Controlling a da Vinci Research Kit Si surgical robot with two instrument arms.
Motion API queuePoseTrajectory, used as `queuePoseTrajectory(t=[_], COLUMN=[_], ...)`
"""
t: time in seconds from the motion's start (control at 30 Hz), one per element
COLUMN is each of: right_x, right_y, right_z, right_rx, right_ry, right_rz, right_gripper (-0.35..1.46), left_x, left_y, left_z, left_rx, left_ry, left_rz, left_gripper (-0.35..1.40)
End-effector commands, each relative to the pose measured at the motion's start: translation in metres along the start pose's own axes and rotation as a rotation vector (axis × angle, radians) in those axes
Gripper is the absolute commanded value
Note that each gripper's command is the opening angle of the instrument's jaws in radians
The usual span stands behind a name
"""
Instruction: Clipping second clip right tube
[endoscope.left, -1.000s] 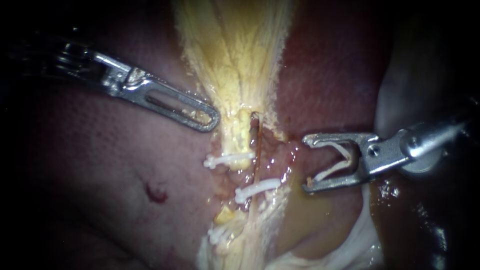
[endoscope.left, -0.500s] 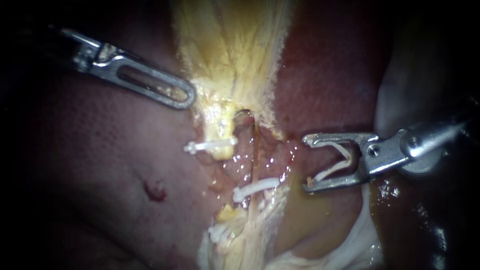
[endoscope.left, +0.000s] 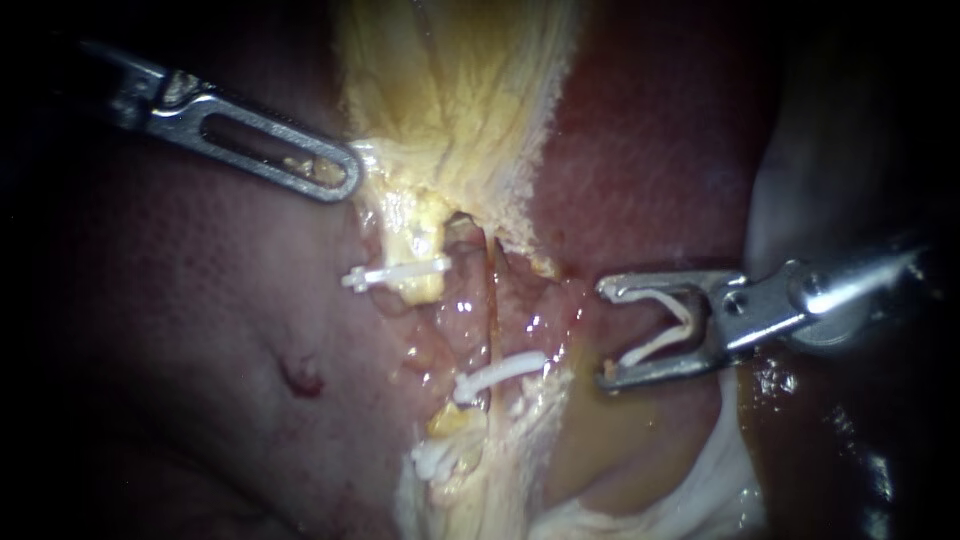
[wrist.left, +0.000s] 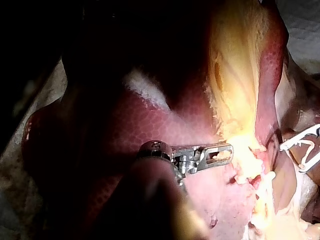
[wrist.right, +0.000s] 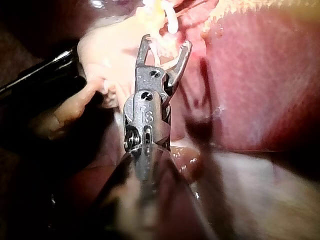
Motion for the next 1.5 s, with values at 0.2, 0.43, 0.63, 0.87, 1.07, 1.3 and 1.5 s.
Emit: queuePoseTrajectory(t=[0.2, 0.43, 0.63, 0.87, 1.07, 1.3, 1.5], right_x=[-0.0015, -0.0034, -0.0040, -0.0037, -0.0038, -0.0039, -0.0038], right_y=[0.0013, 0.0031, 0.0039, 0.0039, 0.0040, 0.0041, 0.0041], right_z=[0.0028, 0.0053, 0.0065, 0.0074, 0.0080, 0.0091, 0.0102], right_rx=[0.036, 0.054, 0.078, 0.079, 0.080, 0.086, 0.097], right_ry=[0.061, 0.090, 0.109, 0.114, 0.113, 0.114, 0.117], right_rz=[0.148, 0.261, 0.309, 0.319, 0.323, 0.325, 0.330], right_gripper=[0.49, 0.49, 0.48, 0.48, 0.48, 0.48, 0.49], left_x=[0.0001, 0.0001, 0.0001, 0.0001, 0.0002, 0.0002, 0.0002], left_y=[0.0000, 0.0000, 0.0000, 0.0001, 0.0001, 0.0001, 0.0001], left_z=[0.0000, 0.0001, 0.0001, 0.0002, 0.0002, 0.0002, 0.0003], left_rx=[-0.001, -0.001, -0.002, -0.002, -0.002, -0.002, -0.002], left_ry=[0.000, 0.000, -0.001, -0.001, -0.001, -0.001, -0.001], left_rz=[0.000, 0.000, 0.000, 0.001, 0.001, 0.001, 0.001], left_gripper=[-0.35, -0.35, -0.35, -0.35, -0.35, -0.35, -0.35])
